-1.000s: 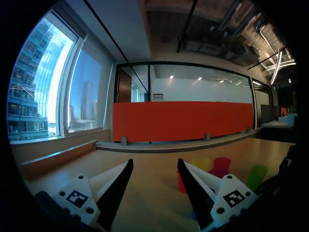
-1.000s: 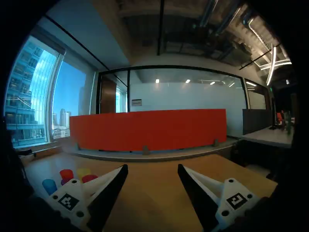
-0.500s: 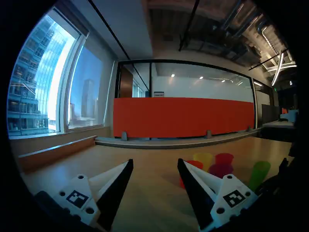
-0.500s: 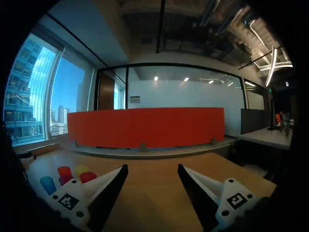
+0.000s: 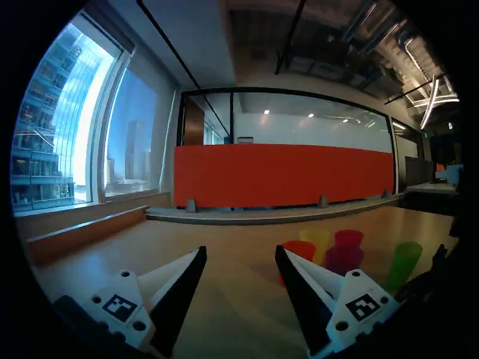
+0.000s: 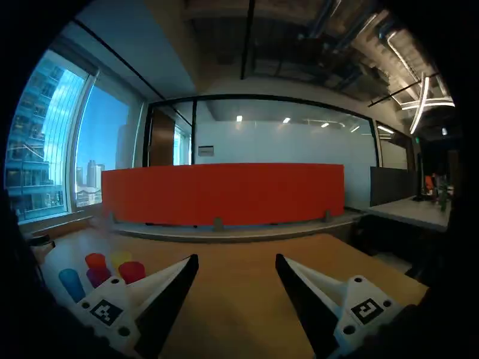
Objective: Pour water
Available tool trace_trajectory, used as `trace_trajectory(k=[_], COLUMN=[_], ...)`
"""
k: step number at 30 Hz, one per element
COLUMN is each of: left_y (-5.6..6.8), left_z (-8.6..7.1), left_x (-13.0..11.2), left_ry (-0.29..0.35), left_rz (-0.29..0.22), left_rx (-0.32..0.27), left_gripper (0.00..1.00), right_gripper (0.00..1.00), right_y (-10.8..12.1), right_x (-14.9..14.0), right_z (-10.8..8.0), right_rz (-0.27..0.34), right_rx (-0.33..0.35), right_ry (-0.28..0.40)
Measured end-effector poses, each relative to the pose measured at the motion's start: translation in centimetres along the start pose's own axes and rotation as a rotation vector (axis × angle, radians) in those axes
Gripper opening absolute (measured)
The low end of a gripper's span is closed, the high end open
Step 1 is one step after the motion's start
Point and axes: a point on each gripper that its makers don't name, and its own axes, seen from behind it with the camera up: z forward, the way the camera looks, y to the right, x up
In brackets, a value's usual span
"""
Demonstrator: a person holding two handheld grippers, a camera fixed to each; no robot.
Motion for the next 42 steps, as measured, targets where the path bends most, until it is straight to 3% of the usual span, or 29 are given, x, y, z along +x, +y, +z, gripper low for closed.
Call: trace_trajectory(k=[21, 31, 42], left_y=[0.0, 0.0, 0.0], left_z=[0.2, 0.2, 0.2], left_x=[-0.4, -0.5, -0.5], left_ry=[-0.019, -0.019, -0.019], left_rz=[0.001, 0.001, 0.001], left_rx=[-0.002, -0.001, -0.001], left_gripper=[0.84, 0.85, 0.84], right_gripper=[0.99, 0.99, 0.99], right_y=[-0.8, -1.4, -2.5], right_x=[0.4, 0.2, 1.0], right_z=[-0.6, -0.9, 0.2], right_rz=[-0.003, -0.023, 0.001], right_rx=[0.03, 0.065, 0.083], right_ry=[0.019, 0.057, 0.131])
